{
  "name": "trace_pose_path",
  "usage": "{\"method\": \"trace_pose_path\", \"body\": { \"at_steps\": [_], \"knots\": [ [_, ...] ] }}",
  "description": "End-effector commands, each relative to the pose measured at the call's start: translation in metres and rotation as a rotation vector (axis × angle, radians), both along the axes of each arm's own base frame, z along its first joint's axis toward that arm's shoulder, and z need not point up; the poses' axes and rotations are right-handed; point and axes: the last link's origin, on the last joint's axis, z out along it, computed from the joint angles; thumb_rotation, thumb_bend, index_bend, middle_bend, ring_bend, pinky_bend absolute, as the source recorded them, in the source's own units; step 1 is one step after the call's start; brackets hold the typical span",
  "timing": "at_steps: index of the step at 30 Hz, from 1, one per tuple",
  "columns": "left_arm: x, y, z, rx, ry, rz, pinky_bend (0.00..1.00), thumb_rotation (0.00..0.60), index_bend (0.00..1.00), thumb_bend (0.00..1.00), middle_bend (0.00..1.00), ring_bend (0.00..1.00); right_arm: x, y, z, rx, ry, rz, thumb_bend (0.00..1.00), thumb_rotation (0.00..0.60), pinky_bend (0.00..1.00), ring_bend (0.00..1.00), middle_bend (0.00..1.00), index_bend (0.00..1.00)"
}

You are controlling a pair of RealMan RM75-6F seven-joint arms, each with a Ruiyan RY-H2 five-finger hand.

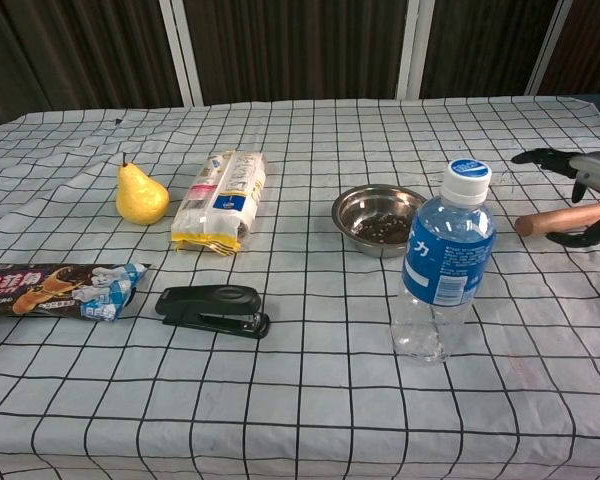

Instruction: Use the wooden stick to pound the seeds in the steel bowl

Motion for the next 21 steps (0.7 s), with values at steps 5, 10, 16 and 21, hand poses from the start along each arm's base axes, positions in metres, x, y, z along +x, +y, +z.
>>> {"method": "trace_pose_path", "body": {
  "at_steps": [5, 10, 16, 21],
  "knots": [
    [0.001, -0.004, 0.006, 0.019, -0.008, 0.002, 0.05, 0.6, 0.0, 0.38, 0.0, 0.0, 0.02, 0.039, 0.031, 0.006, -0.069, 0.097, 0.2, 0.594, 0.32, 0.04, 0.0, 0.0],
    [0.002, -0.008, 0.01, 0.039, -0.011, -0.009, 0.05, 0.6, 0.0, 0.38, 0.0, 0.0, 0.034, 0.084, 0.078, -0.09, -0.045, 0.165, 0.2, 0.588, 0.23, 0.01, 0.0, 0.0],
    [0.002, -0.01, 0.01, 0.047, 0.011, -0.008, 0.05, 0.6, 0.0, 0.38, 0.0, 0.0, 0.034, 0.169, 0.12, -0.293, 0.001, 0.091, 0.21, 0.592, 0.1, 0.0, 0.0, 0.0],
    [0.002, -0.012, 0.009, 0.038, 0.018, 0.003, 0.05, 0.6, 0.0, 0.39, 0.0, 0.0, 0.016, 0.191, 0.11, -0.257, 0.073, 0.001, 0.21, 0.599, 0.02, 0.0, 0.0, 0.0]
  ]
}}
